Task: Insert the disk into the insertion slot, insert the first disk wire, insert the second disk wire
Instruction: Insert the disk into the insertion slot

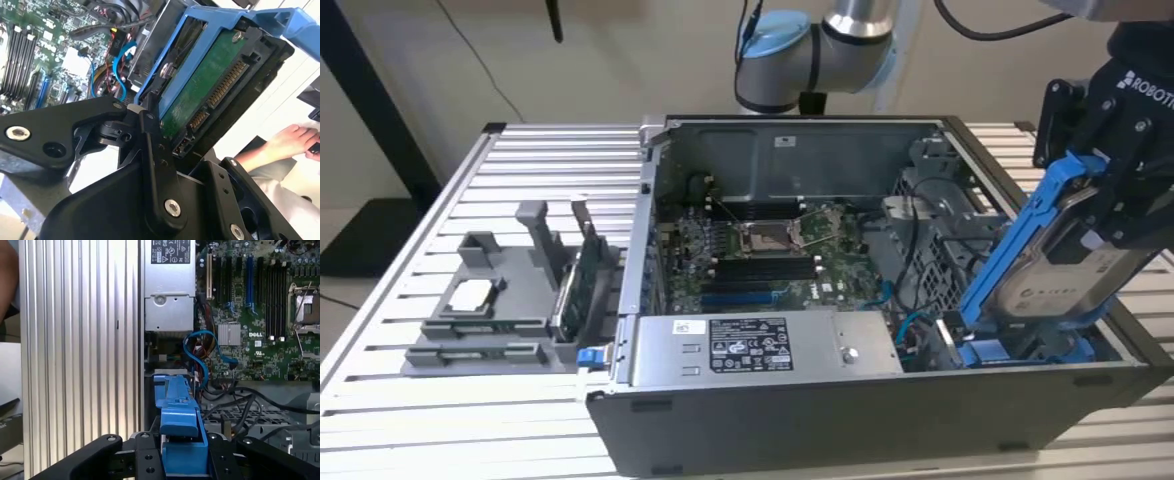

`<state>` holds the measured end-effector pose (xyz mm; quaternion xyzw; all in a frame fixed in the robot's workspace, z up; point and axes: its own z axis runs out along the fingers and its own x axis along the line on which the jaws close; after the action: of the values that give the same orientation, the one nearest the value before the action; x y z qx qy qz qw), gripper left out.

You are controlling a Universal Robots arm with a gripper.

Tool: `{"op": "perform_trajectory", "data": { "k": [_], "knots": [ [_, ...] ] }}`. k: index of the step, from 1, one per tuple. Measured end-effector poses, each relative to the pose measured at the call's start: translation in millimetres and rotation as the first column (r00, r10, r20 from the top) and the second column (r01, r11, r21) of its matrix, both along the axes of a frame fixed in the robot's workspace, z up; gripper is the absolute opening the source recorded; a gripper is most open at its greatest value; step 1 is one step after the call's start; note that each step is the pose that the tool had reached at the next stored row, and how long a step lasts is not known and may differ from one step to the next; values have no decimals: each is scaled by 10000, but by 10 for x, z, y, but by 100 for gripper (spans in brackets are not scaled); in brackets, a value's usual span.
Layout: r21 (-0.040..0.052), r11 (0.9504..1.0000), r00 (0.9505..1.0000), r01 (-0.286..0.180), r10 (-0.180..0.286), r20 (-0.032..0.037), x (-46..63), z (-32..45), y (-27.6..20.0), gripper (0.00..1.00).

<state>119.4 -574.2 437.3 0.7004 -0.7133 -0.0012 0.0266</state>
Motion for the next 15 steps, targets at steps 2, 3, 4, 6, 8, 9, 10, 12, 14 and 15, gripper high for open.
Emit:
{"op": "perform_trajectory", "data": {
  "k": [2, 3, 4, 6, 8, 9, 10, 12, 14, 15],
  "knots": [
    [16, 10000, 10000, 0, 0, 0, 2, -24, 0, 33],
    [21, 10000, 10000, 0, 0, 1, 3, -36, 0, 33],
    [25, 10000, 10000, 0, 0, 0, 3, -48, 0, 33],
    [46, 10000, 10000, 0, 0, 0, 4, -67, 0, 33],
    [55, 10000, 10000, 3, -3, 0, 4, -76, 0, 33],
    [54, 10000, 10000, 7, -7, 0, 4, -76, 0, 33],
    [54, 10000, 10000, 8, -8, 0, 4, -76, 0, 33],
    [56, 10000, 10000, 10, -10, 0, 4, -77, 0, 33],
    [56, 10000, 10000, 17, -17, 0, 4, -77, 0, 33],
    [56, 10000, 10000, 30, -30, 0, 4, -77, 0, 33]
  ]
}}
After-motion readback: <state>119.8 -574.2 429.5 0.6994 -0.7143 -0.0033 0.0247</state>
